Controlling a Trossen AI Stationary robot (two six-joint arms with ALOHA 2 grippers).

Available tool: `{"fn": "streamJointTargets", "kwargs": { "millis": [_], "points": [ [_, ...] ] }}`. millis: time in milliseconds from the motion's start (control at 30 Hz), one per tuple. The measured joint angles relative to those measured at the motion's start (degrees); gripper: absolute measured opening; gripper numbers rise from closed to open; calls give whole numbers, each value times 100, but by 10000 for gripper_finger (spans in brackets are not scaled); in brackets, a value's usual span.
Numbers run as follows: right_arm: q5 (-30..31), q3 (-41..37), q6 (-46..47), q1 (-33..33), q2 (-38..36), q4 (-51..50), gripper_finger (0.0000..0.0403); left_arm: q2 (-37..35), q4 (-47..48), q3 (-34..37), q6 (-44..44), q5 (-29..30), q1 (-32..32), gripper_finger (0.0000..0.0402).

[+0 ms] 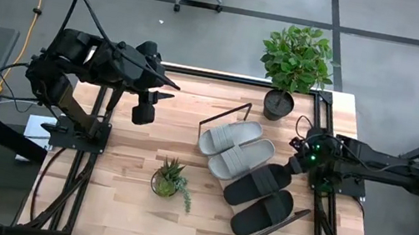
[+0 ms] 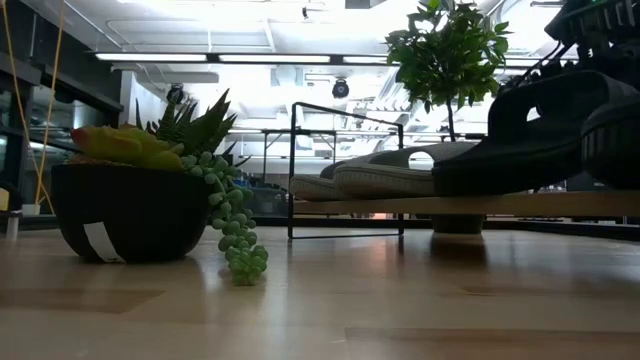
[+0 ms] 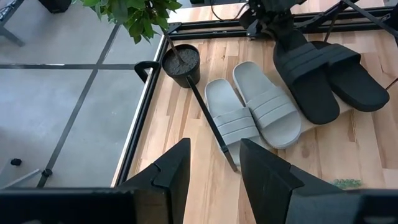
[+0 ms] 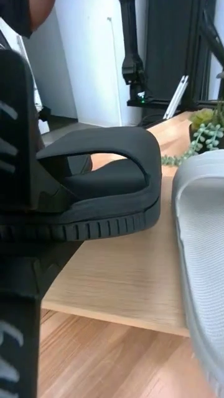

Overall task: Pick and place slides into the shelf
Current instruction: Put the black slide on the shelf

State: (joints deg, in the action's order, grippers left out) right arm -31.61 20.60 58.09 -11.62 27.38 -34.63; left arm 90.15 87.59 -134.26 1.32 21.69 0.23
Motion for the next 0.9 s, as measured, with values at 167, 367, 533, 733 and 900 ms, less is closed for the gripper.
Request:
{"fn": "streamJointTargets", "kwargs": {
  "millis": [167, 367, 533, 733, 900],
  "points": [
    [-61, 0, -4, 0, 165, -4, 7, 0, 1, 0, 1, 0, 0, 127],
    [-61, 0, -14, 0, 382, -7, 7, 0, 2, 0, 2, 0, 0, 127],
    [-42, 0, -69, 0, 609, -5, 7, 0, 2, 0, 2, 0, 0, 127],
    [-40, 2, -160, 0, 896, 252, 7, 0, 2, 0, 2, 0, 0, 127],
    [-24, 2, -208, 0, 1126, 282, 8, 0, 4, 0, 2, 0, 0, 127]
  ]
}}
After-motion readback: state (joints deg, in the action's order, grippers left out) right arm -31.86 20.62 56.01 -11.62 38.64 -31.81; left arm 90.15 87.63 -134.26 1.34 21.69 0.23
